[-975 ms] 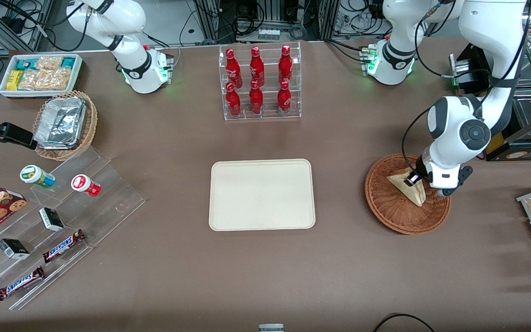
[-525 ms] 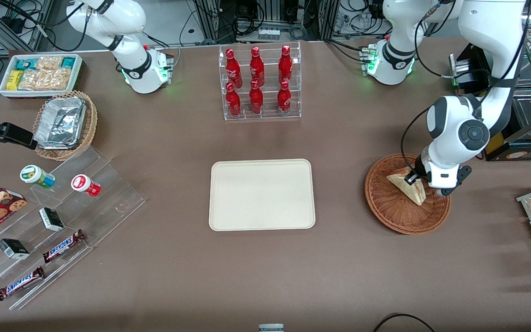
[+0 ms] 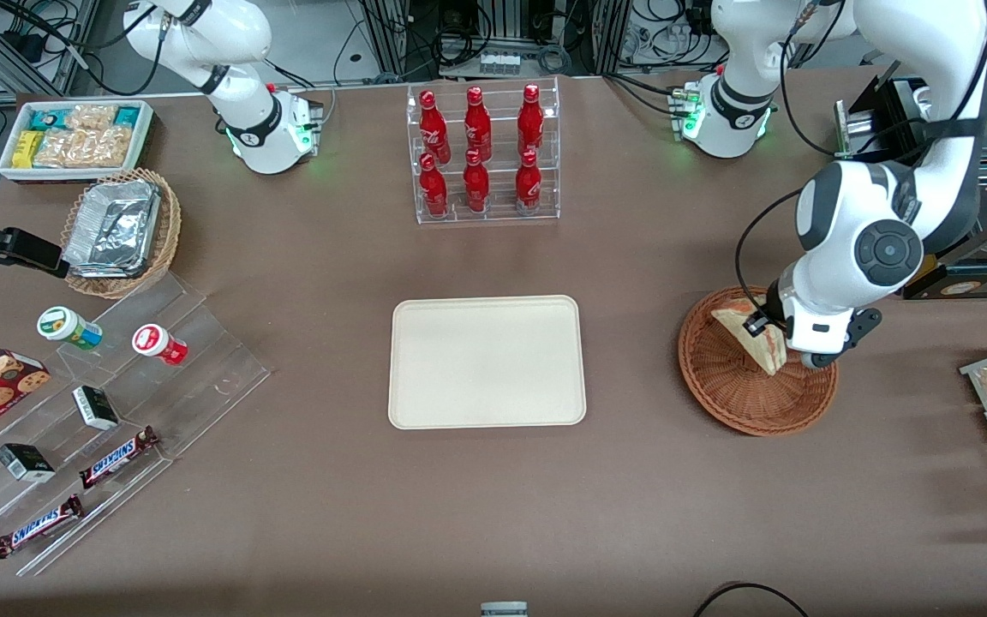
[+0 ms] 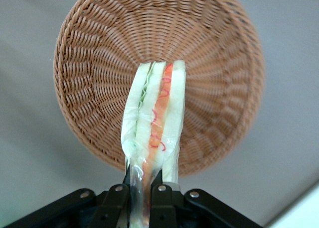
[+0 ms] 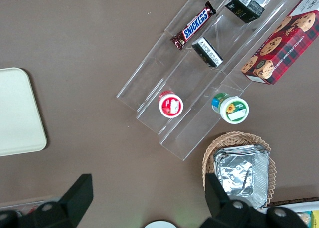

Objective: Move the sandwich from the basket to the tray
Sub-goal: 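Carry the held sandwich with the left gripper over the cream tray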

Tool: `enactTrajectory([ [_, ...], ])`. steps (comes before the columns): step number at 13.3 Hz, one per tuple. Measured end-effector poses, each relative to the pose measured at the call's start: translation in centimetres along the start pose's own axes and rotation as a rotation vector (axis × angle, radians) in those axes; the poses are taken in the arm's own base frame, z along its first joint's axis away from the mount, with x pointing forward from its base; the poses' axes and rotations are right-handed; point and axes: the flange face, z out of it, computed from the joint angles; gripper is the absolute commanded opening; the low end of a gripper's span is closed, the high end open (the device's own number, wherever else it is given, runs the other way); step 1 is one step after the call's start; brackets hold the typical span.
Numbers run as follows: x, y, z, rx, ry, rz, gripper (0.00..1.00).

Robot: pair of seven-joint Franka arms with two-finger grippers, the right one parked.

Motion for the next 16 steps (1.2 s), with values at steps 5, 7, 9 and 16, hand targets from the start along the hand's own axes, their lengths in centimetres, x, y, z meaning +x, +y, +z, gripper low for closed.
enactTrajectory([
  [5, -8.2, 8.5, -4.0, -0.008, 0.051, 0.212, 0.00],
  [7, -11.8, 12.2, -3.4, -0.002, 0.058, 0.297, 0.00],
  [9, -15.0, 16.2, -2.4, 0.004, 0.062, 0.375, 0.00],
  [16, -20.5, 26.4, 3.4, 0.022, 0.052, 0.507, 0.00],
])
